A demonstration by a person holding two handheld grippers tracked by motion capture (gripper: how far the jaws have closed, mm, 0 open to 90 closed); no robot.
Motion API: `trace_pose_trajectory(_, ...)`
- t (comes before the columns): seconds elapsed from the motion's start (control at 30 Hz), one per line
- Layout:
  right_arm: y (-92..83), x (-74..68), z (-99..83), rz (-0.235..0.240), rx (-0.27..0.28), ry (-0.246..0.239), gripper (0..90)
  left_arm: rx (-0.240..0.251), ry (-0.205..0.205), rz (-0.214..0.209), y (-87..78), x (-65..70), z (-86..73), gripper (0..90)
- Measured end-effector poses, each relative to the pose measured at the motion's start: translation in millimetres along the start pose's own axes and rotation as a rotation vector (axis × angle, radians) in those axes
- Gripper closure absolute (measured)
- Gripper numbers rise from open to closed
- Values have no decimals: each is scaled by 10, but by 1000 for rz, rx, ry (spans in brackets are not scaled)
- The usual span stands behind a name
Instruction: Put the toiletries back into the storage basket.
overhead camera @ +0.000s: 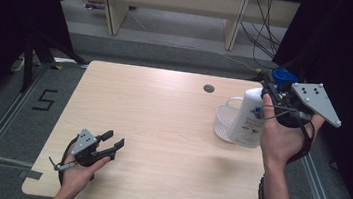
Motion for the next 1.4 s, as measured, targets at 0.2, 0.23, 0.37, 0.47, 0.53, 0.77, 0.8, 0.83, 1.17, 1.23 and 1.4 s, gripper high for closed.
trace_pose_trajectory(0.2, 60, 47, 79, -17, 3, -8, 603, -1, 0, 0, 0, 2, -1, 420)
trace_pose_trajectory(0.23, 60, 47, 79, -17, 3, -8, 603, -1, 0, 0, 0, 2, -1, 420)
trace_pose_trajectory(0.37, 105, 89, 154, -26, 16, -2, 603, -1, -1, -1, 2, 1, -3, 420)
trace_pose_trajectory(0.47, 139, 106, 177, -29, 16, 0, 603, 9, -3, -9, 13, 2, 1, 420)
trace_pose_trajectory(0.53, 169, 106, 182, -27, 11, 3, 604, 10, -5, -10, 14, 2, 2, 420)
trace_pose_trajectory(0.77, 251, 104, 200, -30, 6, 6, 603, -3, -7, 0, 7, -4, -8, 420)
trace_pose_trajectory(0.8, 264, 98, 207, -26, 6, 5, 603, -3, -7, 0, 7, -6, -8, 420)
trace_pose_trajectory(0.83, 277, 93, 214, -24, 6, 6, 603, 11, -7, -10, 16, -4, -1, 420)
trace_pose_trajectory(1.17, 470, 101, 234, -29, -1, 9, 603, 0, -11, -1, 2, -17, -9, 420)
trace_pose_trajectory(1.23, 499, 104, 225, -27, -9, 19, 603, 4, -11, -3, 6, -19, -8, 420)
trace_pose_trajectory(1.4, 592, 153, 202, -38, -18, 22, 603, -1, -11, -3, 10, -20, -14, 420)
Point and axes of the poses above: each handheld gripper's, and its own axes: y roughly forward along the jaws, z roughly out of its top, x roughly to its right, the point moved 7 cm from there along y, roughly forward along the jaws, and after that the axes turned 15 degrees about -x, right-handed, at the moved point
